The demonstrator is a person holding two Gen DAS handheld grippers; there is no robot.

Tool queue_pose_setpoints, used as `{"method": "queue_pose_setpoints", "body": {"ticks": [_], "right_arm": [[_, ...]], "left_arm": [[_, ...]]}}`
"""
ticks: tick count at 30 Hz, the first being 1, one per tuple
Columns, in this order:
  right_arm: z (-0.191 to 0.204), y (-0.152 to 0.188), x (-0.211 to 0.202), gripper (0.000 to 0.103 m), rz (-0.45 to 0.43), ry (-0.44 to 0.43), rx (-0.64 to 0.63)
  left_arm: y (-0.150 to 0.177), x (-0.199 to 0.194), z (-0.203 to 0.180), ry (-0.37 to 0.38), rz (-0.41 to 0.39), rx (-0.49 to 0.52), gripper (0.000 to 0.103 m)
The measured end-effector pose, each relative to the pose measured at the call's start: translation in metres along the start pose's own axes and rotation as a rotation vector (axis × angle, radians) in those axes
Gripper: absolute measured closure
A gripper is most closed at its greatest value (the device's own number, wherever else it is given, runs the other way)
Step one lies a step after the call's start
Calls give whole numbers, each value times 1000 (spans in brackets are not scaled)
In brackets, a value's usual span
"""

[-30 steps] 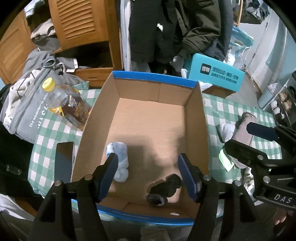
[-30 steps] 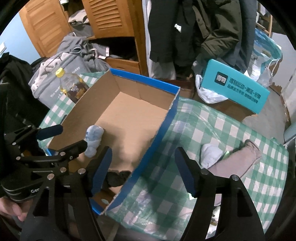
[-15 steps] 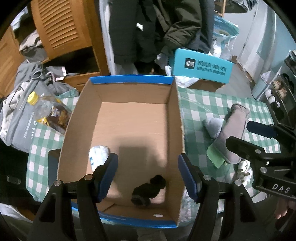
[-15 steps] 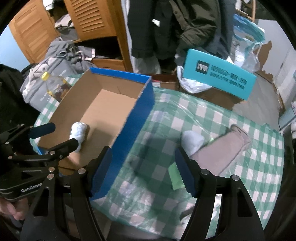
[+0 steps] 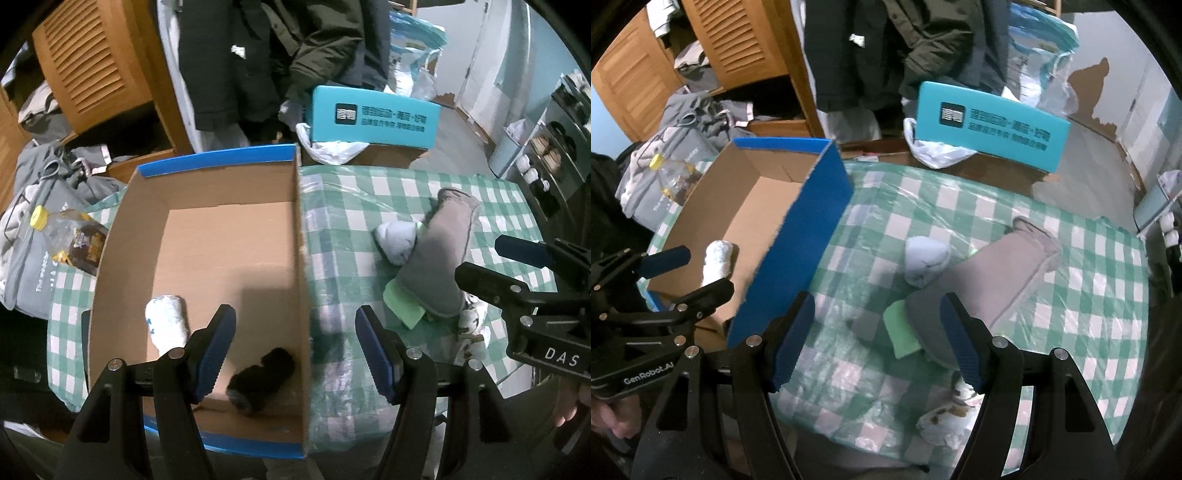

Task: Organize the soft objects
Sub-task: 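Withdraw both tools from the box back over the table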

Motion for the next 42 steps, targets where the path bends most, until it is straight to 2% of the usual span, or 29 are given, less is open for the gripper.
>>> {"method": "queue_pose_setpoints", "body": {"ticks": [15,31,42], "right_arm": [[-63,30,-20,32,-3,61,112],[-127,75,-32,32,18,123,232],[-160,97,-20,32,60,147,292]], "left_arm": [[2,-4,-65,25,-6,119,29],[12,6,-129,64,40,209,27],[16,24,-148,79,83,203,27]]}}
Point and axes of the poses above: each gripper's, at about its wrist camera, not at the fingertips, and x roughly the way its jaws point, z to its left, y to its underside, the point moved 6 cm from there along x, roughly the way its jaws point, and after that the axes turned 13 degrees about -y, right-handed, at the moved point
